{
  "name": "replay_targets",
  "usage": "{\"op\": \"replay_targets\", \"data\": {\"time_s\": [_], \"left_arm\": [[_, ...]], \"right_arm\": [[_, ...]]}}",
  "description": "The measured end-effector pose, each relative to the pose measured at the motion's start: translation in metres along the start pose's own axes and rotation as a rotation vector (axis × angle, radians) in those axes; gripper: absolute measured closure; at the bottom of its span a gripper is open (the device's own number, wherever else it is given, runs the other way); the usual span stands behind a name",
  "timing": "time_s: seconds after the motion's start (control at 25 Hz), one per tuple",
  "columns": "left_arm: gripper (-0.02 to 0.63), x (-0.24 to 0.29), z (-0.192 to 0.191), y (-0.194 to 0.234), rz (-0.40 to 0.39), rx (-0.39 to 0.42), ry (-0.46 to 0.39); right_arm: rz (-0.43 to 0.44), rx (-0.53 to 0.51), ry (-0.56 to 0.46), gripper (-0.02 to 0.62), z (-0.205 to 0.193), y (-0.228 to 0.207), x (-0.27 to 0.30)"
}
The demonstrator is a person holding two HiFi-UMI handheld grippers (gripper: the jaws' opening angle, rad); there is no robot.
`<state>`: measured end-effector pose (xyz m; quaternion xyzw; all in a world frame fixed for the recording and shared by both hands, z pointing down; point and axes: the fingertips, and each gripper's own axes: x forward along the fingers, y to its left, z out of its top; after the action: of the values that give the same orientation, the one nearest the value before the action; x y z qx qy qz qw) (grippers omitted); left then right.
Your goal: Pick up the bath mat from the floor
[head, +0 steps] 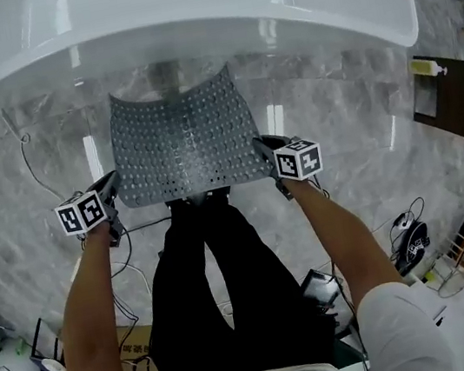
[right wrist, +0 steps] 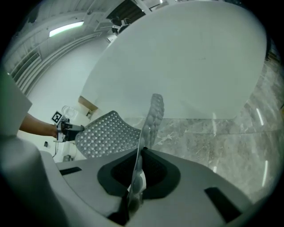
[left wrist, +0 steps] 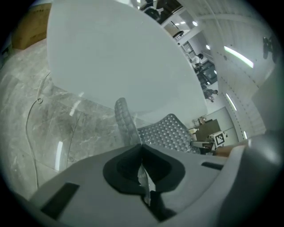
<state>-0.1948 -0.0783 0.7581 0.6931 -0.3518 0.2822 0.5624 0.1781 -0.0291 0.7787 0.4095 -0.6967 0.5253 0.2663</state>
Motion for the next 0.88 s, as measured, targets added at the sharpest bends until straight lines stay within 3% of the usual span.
{"op": "replay_targets", "data": {"time_s": [0.16, 0.44, 0.72, 0.88], "left_arm": [[0.597, -0.067, 0.023, -0.07, -0.071, 0.12, -0.04], [0.597, -0.212, 0.081, -0.193, -0.135, 0.312, -0.253], [0.597, -0.363, 0.149, -0.303, -0.153, 0.479, -0.533], [0.598, -0.44, 0.166, -0.37, -0.204, 0.539, -0.662]], "right_arm": [[0.098, -0.005, -0.065, 0.56, 0.033, 0.062, -0.069], [0.237, -0.048, -0.332, 0.558, 0.104, 0.162, -0.216], [0.211, -0.227, -0.657, 0.558, 0.195, 0.232, -0.391], [0.198, -0.319, -0.817, 0.558, 0.225, 0.277, -0.477]]}}
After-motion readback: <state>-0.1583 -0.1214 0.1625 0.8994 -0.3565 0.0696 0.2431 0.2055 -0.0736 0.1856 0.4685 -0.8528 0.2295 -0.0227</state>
